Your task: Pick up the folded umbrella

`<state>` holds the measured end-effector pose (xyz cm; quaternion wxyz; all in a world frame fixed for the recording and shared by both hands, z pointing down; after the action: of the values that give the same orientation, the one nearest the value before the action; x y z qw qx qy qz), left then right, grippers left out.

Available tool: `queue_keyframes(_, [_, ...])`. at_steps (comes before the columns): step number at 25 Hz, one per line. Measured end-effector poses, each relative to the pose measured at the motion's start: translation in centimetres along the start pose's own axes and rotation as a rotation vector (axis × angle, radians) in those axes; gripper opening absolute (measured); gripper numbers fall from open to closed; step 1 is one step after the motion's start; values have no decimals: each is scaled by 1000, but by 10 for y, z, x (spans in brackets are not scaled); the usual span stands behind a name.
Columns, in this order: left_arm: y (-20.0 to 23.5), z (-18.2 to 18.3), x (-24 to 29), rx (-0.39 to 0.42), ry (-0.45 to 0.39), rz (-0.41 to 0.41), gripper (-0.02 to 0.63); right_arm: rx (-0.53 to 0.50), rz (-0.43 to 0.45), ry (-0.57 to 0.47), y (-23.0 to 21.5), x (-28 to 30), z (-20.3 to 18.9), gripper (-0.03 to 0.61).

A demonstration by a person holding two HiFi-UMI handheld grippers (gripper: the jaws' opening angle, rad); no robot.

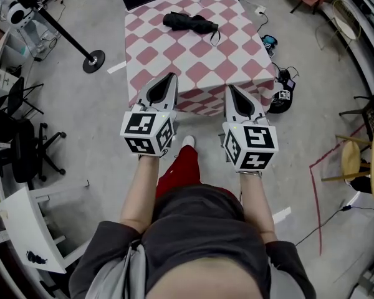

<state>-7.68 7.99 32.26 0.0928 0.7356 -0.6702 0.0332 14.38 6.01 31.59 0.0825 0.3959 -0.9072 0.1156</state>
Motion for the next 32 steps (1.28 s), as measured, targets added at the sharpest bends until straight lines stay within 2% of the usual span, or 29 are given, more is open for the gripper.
queue_keyframes(22, [83,20,161,34,110,-89,20,40,-86,51,-48,150,38,18])
queue_keyframes(32, [101,25,224,102,171,-167,85,52,-133,78,-69,190,45,18])
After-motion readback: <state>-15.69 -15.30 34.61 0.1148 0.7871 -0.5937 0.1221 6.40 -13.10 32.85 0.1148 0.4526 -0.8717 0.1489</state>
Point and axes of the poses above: the fingertips, and each gripper's own axes: x forward along the fingers, y to its left, z out of its top, the point moved 10 cm from there along -x, backward along the fingers, and after that the axes turned 9 degrees about z, right-handed, at the moved point
